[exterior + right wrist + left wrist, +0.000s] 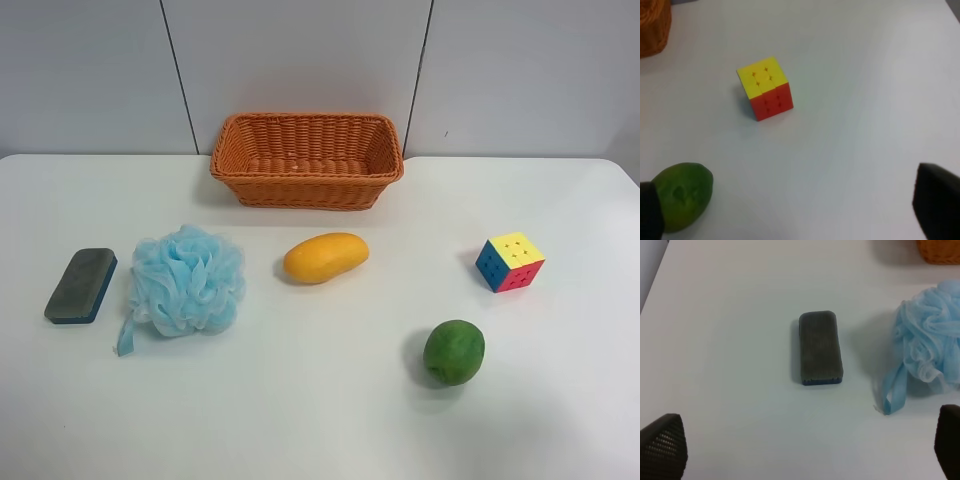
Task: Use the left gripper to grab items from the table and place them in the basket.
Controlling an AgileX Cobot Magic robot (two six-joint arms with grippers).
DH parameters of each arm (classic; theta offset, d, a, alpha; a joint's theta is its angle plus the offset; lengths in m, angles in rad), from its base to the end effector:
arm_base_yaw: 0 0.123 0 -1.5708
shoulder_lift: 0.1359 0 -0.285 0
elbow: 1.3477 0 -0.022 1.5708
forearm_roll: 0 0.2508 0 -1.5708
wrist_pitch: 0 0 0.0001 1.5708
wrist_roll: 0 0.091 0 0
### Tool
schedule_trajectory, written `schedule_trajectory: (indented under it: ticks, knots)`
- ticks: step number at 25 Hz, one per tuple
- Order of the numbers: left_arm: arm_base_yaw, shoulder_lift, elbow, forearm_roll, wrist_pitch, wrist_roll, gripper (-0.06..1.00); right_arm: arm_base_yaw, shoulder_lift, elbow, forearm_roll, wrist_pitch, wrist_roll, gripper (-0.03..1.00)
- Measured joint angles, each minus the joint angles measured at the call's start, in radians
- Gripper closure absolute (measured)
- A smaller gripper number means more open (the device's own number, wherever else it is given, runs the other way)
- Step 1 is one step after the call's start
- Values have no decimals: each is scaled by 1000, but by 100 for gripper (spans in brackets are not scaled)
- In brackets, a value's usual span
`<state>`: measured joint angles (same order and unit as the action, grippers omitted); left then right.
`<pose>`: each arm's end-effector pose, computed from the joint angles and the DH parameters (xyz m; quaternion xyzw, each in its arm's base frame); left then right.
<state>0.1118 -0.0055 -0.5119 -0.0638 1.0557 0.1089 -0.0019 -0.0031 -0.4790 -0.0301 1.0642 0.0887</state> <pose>-0.0064 -0.0058 0.2811 0.0002 0.8469 0.0268 0.5311 -0.0031 -0.0024 0.2712 0.0394 0.8578 0.0072 0.5125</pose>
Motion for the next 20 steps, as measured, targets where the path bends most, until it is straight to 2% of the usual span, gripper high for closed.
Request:
schedule_trajectory:
  ticks: [20]
  knots:
    - [0,0,0,0,0,0,-5,0,0,0,0,0,0,-2]
